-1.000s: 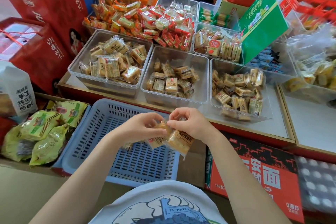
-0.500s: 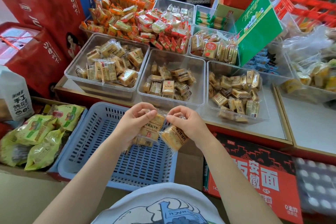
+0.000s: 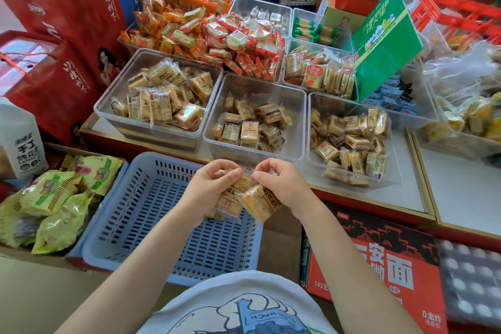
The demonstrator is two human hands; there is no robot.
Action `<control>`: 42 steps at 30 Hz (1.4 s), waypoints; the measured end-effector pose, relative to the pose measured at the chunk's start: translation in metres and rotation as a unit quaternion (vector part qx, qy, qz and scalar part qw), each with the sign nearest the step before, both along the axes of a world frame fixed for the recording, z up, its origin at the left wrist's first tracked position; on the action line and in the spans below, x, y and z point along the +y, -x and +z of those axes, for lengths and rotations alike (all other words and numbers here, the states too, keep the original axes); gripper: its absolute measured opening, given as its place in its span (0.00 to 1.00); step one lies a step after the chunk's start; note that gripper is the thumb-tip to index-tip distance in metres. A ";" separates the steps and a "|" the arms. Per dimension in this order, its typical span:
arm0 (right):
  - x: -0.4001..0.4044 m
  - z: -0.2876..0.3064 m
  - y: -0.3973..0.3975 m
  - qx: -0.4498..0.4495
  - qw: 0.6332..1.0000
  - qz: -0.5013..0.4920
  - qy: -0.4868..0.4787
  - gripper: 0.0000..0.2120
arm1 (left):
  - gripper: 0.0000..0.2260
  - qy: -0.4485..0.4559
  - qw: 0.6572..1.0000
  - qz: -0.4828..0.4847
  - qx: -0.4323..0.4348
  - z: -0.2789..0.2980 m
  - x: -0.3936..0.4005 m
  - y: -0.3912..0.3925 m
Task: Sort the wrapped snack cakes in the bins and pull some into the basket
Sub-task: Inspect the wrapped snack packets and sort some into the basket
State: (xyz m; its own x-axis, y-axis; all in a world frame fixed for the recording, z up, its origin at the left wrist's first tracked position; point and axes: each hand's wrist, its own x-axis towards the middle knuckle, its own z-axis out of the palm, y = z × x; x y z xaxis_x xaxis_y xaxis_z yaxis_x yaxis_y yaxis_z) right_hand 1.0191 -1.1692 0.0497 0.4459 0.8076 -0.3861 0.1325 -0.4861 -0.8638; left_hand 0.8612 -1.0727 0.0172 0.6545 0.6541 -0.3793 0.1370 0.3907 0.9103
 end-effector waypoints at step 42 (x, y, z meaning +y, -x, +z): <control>0.012 -0.018 0.004 0.111 0.992 -0.027 -0.061 0.09 | 0.16 0.024 0.996 0.067 0.059 -0.011 0.005 -0.015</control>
